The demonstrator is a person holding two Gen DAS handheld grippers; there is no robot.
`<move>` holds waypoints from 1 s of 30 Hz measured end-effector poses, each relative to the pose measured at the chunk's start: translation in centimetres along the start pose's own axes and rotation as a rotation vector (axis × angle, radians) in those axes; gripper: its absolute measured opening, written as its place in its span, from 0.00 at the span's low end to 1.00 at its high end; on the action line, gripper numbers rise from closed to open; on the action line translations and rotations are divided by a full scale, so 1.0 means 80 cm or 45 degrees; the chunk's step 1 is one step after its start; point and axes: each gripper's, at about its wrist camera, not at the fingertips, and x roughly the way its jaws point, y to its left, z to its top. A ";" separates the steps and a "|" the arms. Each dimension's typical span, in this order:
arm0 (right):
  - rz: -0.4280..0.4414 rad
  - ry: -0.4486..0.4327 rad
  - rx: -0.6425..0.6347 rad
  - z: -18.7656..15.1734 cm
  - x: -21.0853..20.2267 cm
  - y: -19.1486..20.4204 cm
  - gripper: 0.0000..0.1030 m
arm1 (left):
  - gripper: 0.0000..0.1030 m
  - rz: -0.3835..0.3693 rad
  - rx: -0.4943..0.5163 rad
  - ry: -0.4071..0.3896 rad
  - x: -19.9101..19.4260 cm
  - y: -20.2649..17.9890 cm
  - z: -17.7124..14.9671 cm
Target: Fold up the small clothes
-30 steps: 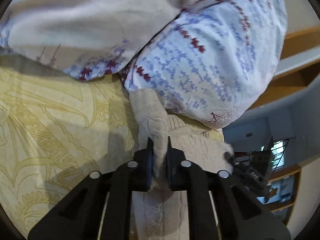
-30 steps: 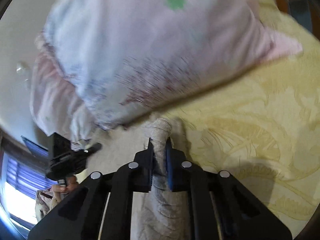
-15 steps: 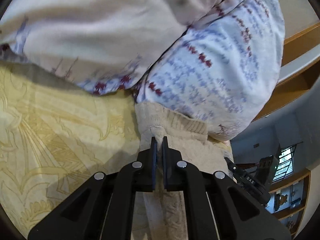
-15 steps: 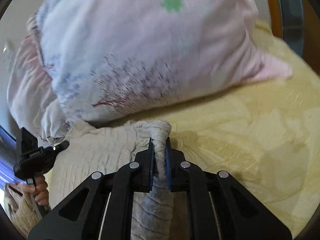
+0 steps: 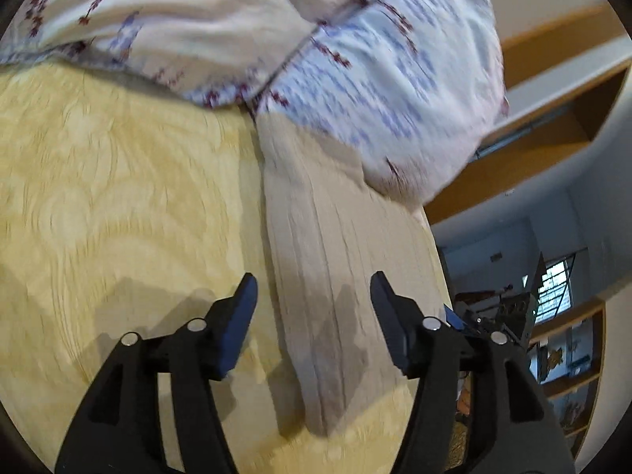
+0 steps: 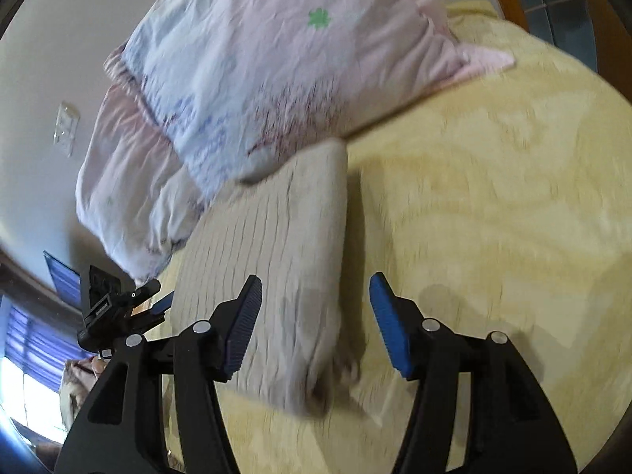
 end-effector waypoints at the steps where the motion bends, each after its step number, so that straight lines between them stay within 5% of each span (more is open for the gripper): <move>1: 0.007 0.005 -0.006 -0.006 -0.003 0.001 0.58 | 0.60 -0.006 0.005 0.006 0.002 -0.003 -0.008; 5: -0.019 0.029 -0.068 -0.028 -0.002 0.015 0.50 | 0.61 0.023 0.070 0.029 0.013 -0.016 -0.039; 7: -0.039 0.038 -0.102 -0.032 0.006 0.021 0.15 | 0.61 0.064 0.113 0.046 0.020 -0.022 -0.049; 9: -0.074 0.000 -0.129 -0.033 0.003 0.025 0.09 | 0.60 0.080 0.122 0.055 0.019 -0.022 -0.054; 14: -0.104 -0.182 -0.167 -0.022 -0.031 0.034 0.08 | 0.61 0.123 0.163 0.036 0.026 -0.037 -0.063; 19: -0.289 -0.067 -0.129 -0.031 0.009 0.005 0.08 | 0.66 0.248 0.248 0.006 0.033 -0.051 -0.069; 26: -0.314 -0.055 -0.121 -0.037 0.013 -0.002 0.09 | 0.72 0.353 0.293 0.027 0.046 -0.053 -0.077; 30: -0.292 -0.126 -0.097 -0.027 -0.008 0.009 0.24 | 0.73 0.360 0.281 0.020 0.044 -0.052 -0.076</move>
